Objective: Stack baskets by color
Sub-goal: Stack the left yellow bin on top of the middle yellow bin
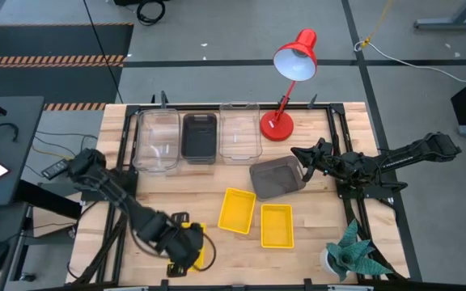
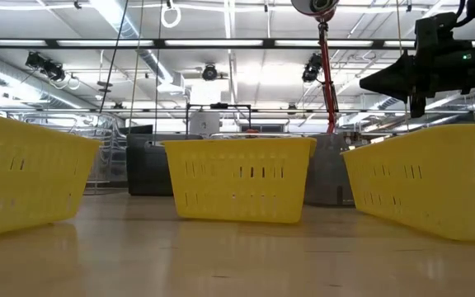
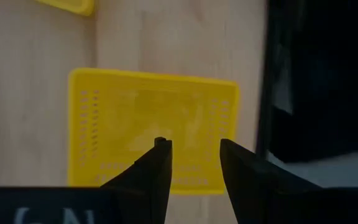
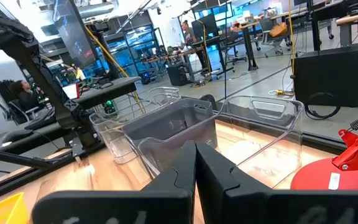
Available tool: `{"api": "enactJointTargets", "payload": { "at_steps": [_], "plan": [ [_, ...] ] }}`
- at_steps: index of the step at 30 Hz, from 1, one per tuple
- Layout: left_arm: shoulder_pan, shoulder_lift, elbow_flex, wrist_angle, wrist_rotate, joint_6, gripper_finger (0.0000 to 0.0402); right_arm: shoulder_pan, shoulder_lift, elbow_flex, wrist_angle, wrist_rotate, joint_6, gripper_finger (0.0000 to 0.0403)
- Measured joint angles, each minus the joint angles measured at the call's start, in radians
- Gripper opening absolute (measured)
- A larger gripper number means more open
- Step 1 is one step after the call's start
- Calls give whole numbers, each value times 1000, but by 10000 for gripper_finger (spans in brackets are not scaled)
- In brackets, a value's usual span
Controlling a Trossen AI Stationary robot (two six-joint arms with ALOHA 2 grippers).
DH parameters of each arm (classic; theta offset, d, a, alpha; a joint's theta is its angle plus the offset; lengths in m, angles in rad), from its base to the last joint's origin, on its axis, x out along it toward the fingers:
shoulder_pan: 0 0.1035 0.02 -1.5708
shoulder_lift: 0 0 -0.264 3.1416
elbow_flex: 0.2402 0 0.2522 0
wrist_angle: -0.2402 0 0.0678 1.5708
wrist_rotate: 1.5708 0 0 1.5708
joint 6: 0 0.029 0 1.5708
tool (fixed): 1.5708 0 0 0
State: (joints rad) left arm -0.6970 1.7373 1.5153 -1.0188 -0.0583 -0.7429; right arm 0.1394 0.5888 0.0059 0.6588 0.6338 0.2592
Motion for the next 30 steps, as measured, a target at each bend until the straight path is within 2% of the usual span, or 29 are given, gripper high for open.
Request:
{"api": "enactJointTargets", "payload": {
  "at_steps": [4, 15, 18, 30],
  "plan": [
    [-62, 26, -1, 7, -71, -92, 158, 0, 1, 0, 1, 0, 0, 13],
    [-134, 123, -2, -7, -109, -162, 261, 0, 2, 0, 1, 0, 0, 13],
    [-137, 153, -2, -9, -129, -162, 264, 0, 2, 0, 1, 0, 0, 13],
    [-145, 238, -1, 21, -154, -170, 236, 0, 3, 0, 1, 0, 0, 13]
  ]
}}
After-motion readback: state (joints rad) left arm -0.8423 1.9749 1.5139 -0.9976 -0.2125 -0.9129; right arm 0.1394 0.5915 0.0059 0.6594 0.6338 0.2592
